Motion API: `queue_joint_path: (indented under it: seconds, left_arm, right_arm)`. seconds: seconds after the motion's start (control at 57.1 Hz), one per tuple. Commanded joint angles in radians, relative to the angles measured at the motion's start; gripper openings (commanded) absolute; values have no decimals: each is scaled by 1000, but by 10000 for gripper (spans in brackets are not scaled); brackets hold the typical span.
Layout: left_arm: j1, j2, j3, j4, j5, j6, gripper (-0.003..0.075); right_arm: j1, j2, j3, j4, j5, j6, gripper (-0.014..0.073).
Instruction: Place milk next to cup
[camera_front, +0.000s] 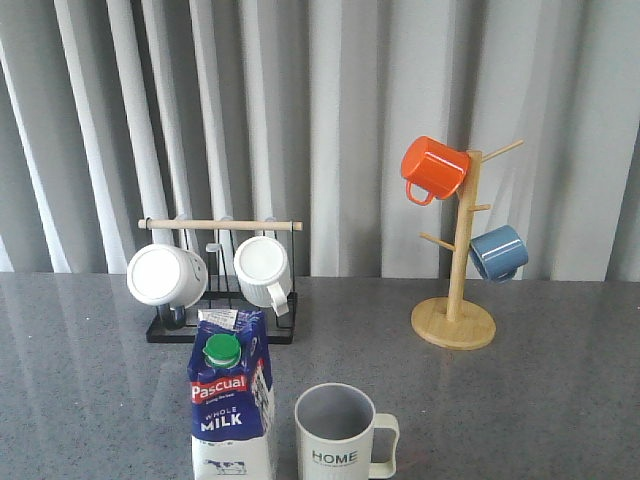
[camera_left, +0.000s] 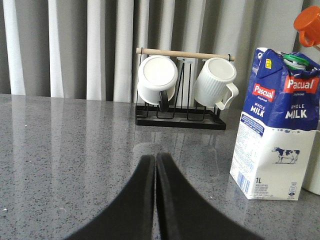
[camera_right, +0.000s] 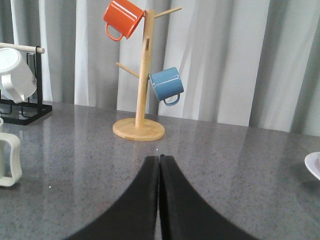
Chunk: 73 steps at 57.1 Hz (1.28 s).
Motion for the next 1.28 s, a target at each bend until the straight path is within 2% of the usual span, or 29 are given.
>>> queue_joint_path:
  seconds: [0.0,0.088,0.21,1.261]
  left_arm:
    - [-3,-11,-13,-7,-69,-1,-7]
    - [-3,-11,-13,-7,-69,-1,-7]
    - [-3,-11,-13,-7,-69,-1,-7]
    - [-3,-11,-13,-7,-69,-1,-7]
  right_arm:
    - [-7,-74,43,15,-75,17,-9]
    - [-7,-140,95,65,-66,17,-9]
    - [-7,-181,93,75,56,13,-9]
    - [-4,-180,93,79,50,25,-9]
